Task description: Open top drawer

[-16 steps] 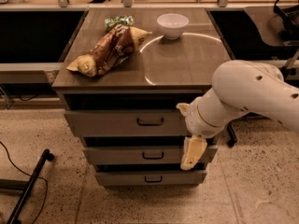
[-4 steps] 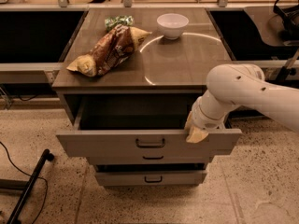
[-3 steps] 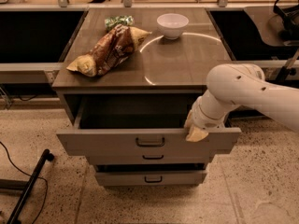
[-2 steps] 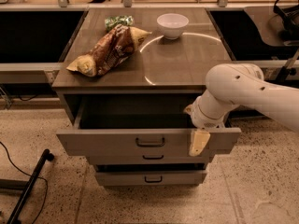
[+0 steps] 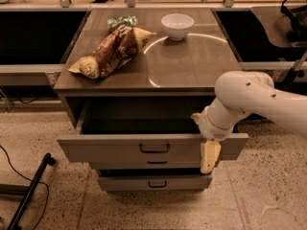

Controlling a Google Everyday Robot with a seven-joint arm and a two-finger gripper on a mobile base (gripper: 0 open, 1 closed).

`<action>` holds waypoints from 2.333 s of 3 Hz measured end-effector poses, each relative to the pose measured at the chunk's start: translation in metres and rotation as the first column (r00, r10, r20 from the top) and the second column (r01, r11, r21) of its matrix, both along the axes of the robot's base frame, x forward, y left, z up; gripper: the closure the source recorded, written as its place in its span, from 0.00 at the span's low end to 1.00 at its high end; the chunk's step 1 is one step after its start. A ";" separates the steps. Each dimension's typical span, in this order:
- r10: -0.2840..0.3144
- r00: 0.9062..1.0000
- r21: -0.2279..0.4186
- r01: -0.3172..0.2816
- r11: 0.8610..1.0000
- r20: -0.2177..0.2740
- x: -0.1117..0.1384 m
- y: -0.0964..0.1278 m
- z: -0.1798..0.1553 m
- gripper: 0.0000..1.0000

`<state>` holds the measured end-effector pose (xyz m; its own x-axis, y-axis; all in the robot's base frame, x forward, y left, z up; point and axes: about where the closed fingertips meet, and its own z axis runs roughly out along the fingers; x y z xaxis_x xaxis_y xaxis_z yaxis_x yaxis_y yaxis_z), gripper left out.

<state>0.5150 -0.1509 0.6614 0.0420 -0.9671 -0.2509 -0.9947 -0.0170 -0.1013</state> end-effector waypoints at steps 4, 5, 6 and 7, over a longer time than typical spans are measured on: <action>-0.006 0.997 -0.014 0.005 1.000 -0.073 -0.047 -0.009 -0.015 0.64; -0.016 0.998 -0.017 0.015 1.000 -0.066 -0.056 -0.010 -0.011 0.89; -0.016 0.998 -0.017 0.015 1.000 -0.066 -0.056 -0.010 -0.011 0.86; -0.016 0.998 -0.017 0.015 1.000 -0.066 -0.056 -0.010 -0.011 0.62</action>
Offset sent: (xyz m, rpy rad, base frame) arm -0.0547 -0.0086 -0.0247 -0.0121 0.0923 -0.0055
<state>0.4592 -0.1605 0.6500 0.0110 -0.9715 -0.2366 -0.9994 -0.0028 -0.0352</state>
